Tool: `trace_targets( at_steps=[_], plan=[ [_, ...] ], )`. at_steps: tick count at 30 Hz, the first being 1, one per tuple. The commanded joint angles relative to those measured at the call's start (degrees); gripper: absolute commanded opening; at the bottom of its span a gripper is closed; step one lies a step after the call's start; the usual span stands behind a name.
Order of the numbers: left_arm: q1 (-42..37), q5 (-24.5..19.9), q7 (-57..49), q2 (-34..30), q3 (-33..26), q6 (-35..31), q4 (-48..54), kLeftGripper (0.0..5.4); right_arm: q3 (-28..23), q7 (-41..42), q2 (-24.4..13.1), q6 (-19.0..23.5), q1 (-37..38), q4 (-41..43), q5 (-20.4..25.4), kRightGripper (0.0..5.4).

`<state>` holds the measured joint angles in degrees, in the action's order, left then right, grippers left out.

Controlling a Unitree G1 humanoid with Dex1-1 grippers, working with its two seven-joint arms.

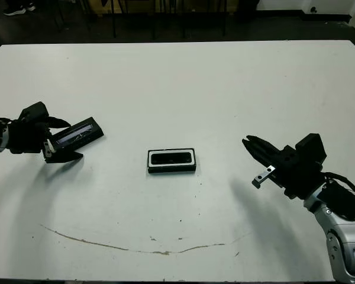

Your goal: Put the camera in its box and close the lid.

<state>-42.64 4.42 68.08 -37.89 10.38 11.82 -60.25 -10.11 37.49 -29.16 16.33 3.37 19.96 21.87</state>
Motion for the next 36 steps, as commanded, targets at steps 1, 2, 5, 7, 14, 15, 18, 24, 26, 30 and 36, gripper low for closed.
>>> trace_targets(
  at_steps=[1, 2, 5, 7, 14, 15, 18, 24, 26, 30, 36],
  plan=[
    [3.22, 1.23, -0.05, -0.20, 0.32, -0.34, -1.63, 5.39, -0.01, -0.64, -0.67, 0.72, 0.92, 0.28, -0.48, 0.00],
    [3.49, 0.52, 0.20, 0.06, -0.29, -1.07, -1.85, 5.39, -0.05, -0.09, -0.38, -0.14, 0.82, -0.49, -0.22, 0.00],
    [4.88, -1.90, 0.43, 1.54, -2.24, -3.50, -2.96, 5.22, -0.06, -0.19, -0.33, 0.68, 0.83, -0.71, 0.22, 0.00],
    [5.63, -3.08, 0.44, 2.42, -3.11, -6.14, -3.34, 4.98, -0.01, -0.67, -0.53, 0.95, 1.00, -0.15, -0.19, 0.00],
    [8.84, -6.02, -0.55, 5.23, -4.95, -12.23, -2.09, 3.68, -0.12, -0.58, -0.53, 0.85, 1.08, 0.52, 0.13, 0.00],
    [9.35, -6.13, -1.04, 5.56, -4.93, -12.56, -1.64, 3.50, -0.10, -0.65, -0.55, 0.63, 1.15, 0.59, -0.09, 0.00],
    [10.78, -6.81, -1.98, 6.78, -4.98, -13.15, -0.73, 3.02, -0.22, -0.27, -0.29, 0.36, 1.11, 0.04, 0.42, 0.00],
    [13.05, -8.08, -3.52, 8.60, -5.63, -12.52, 0.44, 2.78, -0.44, -0.76, -0.31, 1.33, 1.44, 0.20, 0.82, 0.00],
    [13.51, -8.59, -4.09, 8.75, -5.85, -12.89, 1.05, 2.78, -0.42, -0.65, -0.44, 1.16, 1.48, -0.07, 0.70, 0.00],
    [15.43, -10.20, -6.43, 8.90, -7.30, -12.07, 3.96, 2.78, -0.39, -0.24, -0.33, 0.75, 1.52, -0.08, 1.25, 0.00],
    [22.94, -15.85, -10.54, 8.92, -11.46, -11.95, 21.83, 2.77, 0.05, -0.97, -0.70, 0.90, 1.49, -0.30, 0.16, 0.00]
  ],
)
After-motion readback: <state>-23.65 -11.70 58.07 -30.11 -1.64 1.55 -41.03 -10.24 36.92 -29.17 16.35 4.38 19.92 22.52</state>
